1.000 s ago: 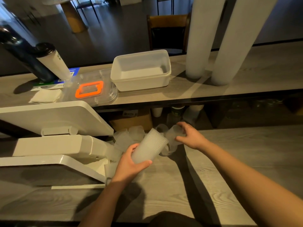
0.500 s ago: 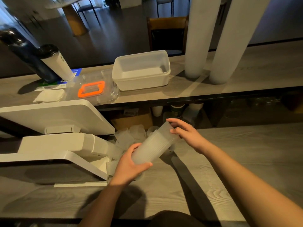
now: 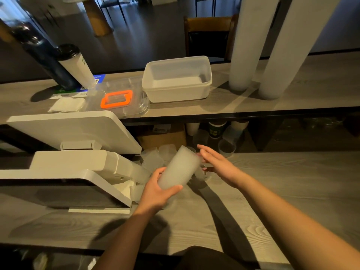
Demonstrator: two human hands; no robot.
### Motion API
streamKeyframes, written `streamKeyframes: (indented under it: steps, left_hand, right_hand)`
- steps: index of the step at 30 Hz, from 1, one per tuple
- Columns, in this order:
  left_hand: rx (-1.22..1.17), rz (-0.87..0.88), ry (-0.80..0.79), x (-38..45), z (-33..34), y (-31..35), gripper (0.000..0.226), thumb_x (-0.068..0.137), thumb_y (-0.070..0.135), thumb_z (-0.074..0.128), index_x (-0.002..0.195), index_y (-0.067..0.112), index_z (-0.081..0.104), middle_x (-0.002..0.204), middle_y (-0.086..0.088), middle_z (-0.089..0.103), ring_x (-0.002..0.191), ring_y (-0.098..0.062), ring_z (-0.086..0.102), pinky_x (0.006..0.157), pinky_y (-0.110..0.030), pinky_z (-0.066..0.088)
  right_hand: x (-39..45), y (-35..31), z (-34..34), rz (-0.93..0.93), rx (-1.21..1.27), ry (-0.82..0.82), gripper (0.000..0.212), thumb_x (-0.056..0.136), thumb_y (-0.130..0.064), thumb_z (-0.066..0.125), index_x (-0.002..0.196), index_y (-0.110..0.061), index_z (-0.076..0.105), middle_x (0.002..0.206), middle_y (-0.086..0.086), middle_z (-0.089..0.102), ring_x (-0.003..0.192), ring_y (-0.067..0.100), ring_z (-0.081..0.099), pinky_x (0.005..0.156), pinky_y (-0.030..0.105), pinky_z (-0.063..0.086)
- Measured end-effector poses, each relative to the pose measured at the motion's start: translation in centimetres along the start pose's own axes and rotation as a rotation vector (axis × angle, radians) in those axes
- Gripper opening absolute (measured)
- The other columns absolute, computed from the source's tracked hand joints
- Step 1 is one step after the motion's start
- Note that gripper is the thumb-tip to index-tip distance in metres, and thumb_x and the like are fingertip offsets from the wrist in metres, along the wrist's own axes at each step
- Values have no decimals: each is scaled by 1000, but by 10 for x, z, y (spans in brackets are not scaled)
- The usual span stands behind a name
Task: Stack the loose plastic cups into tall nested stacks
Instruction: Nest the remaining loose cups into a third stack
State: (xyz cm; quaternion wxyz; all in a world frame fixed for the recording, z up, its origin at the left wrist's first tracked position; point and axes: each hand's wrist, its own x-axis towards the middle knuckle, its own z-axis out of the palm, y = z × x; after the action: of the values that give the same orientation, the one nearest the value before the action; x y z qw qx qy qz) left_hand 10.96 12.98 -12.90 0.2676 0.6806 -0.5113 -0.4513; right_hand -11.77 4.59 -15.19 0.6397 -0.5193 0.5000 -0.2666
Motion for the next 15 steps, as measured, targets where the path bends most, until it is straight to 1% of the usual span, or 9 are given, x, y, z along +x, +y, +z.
streamKeyframes:
  steps: [2,3,5,6,9,11,13,15]
  left_hand:
    - [-27,-20,32,1,-2,-2,70,77,34,83,133,30,42,125,6,48,104,-8,52,70,-14,45]
    - [-29,-20,39,1,-3,-4,70,76,34,84,133,31,42,125,7,49,104,-7,52,71,-14,45]
    - [-19,-20,44,2,-6,-8,70,76,34,84,132,31,42,123,8,49,103,-5,52,70,-13,45]
    - [-21,-25,49,2,-7,-10,69,76,33,85,131,31,43,122,8,50,103,-5,52,70,-13,44]
    - [-30,-66,68,4,-10,-16,71,75,32,86,131,30,43,124,5,50,106,-11,53,74,-18,46]
    - [-24,-96,65,6,-11,-20,74,74,34,86,133,30,42,126,3,50,109,-15,53,80,-25,50]
    - [-32,-113,58,8,-12,-23,74,72,39,86,131,34,42,126,4,49,109,-16,53,86,-33,53]
    - [-36,-124,43,9,-14,-23,77,64,49,84,127,39,41,124,7,49,108,-15,54,88,-38,56]
  right_hand:
    - [8,11,-2,29,4,131,58,96,-60,47,148,-36,39,143,-11,48,119,5,52,90,24,45]
    - [12,18,-4,44,-31,203,59,96,-58,49,148,-32,41,143,-8,49,123,10,51,93,27,45]
    - [21,35,-8,85,-145,310,64,93,-56,58,147,-27,42,145,0,49,130,20,49,99,34,46]
    - [24,43,-9,105,-212,329,68,90,-54,63,148,-25,41,147,3,48,132,23,48,102,37,45]
    - [32,63,-11,138,-435,306,89,78,-50,79,151,-27,34,156,4,36,140,27,39,110,47,43]
    - [37,71,-9,145,-498,257,103,70,-48,86,153,-31,28,159,2,26,144,27,31,114,51,39]
    - [42,75,-6,134,-551,220,109,67,-43,89,154,-32,25,160,1,22,146,26,27,116,50,36]
    - [47,77,-3,120,-621,218,106,67,-38,90,153,-29,27,159,0,26,145,25,28,116,46,35]
